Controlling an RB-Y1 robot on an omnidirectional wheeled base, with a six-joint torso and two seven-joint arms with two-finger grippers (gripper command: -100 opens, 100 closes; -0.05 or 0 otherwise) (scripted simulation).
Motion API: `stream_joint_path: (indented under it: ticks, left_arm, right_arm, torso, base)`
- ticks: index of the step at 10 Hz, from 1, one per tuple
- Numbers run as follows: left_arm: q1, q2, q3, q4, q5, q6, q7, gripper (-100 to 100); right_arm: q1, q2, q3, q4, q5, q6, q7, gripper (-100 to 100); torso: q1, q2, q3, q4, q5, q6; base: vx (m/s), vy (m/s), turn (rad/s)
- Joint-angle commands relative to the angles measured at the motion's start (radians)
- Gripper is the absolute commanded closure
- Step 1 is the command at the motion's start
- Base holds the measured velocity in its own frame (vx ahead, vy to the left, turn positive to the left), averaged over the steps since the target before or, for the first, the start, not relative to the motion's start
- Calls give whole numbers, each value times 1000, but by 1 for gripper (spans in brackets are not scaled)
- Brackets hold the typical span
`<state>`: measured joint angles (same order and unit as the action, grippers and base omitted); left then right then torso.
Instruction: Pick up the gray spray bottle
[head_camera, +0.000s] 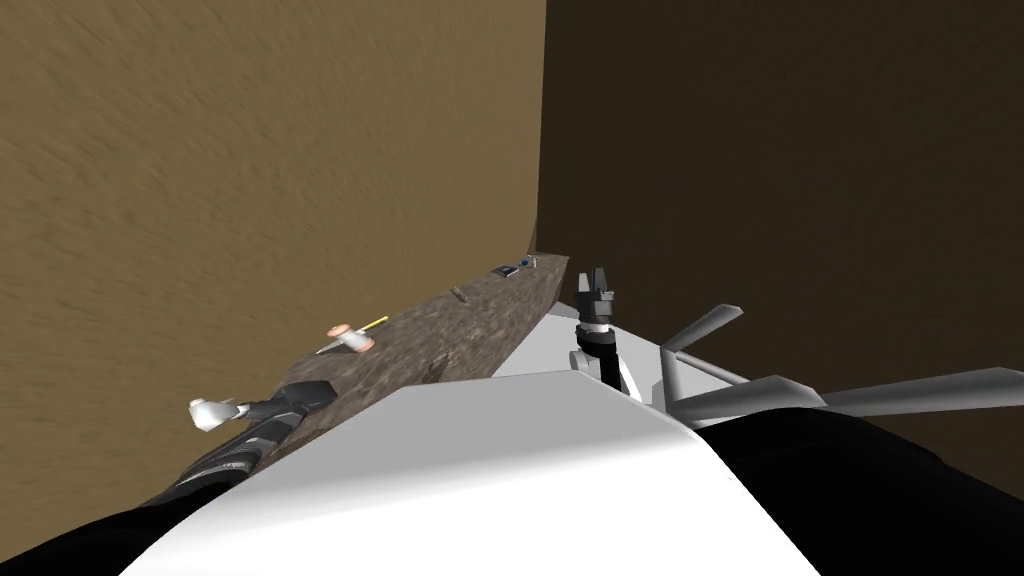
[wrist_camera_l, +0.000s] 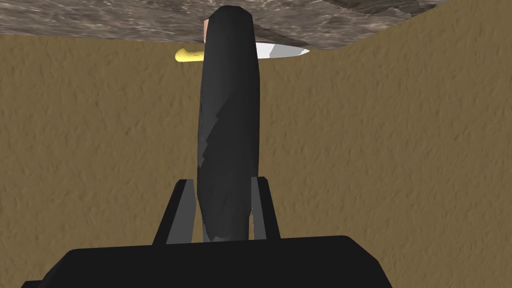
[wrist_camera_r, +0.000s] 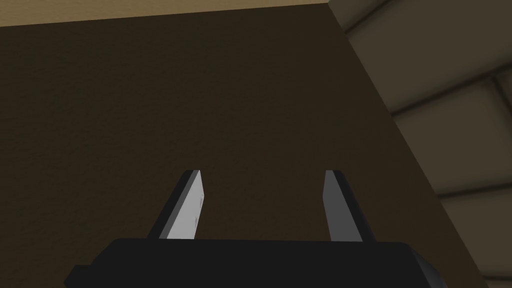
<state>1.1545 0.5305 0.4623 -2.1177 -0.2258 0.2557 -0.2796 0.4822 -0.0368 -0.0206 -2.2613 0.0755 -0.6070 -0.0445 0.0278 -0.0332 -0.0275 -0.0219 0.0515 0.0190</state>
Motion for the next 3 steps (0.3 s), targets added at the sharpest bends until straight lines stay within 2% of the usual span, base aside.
stream_joint_path:
  ticks: [1, 2, 3]
  left_arm:
    - [37, 4, 4, -37, 3, 1, 2, 100]
    - [23, 5, 3, -25, 4, 4, 2, 100]
    - [24, 6, 3, -28, 4, 6, 2, 0]
  right_arm:
    - [0, 0, 0, 0, 0, 0, 0, 0]
    - [0, 0, 0, 0, 0, 0, 0, 0]
    - [0, 0, 0, 0, 0, 0, 0, 0]
  torso:
    - [0, 0, 0, 0, 0, 0]
    - [-1, 4, 2, 1, 0, 0]
    - [0, 6, 3, 1, 0, 0]
  base:
    - [-1, 5, -13]
    - [-5, 2, -3]
    - [0, 0, 0]
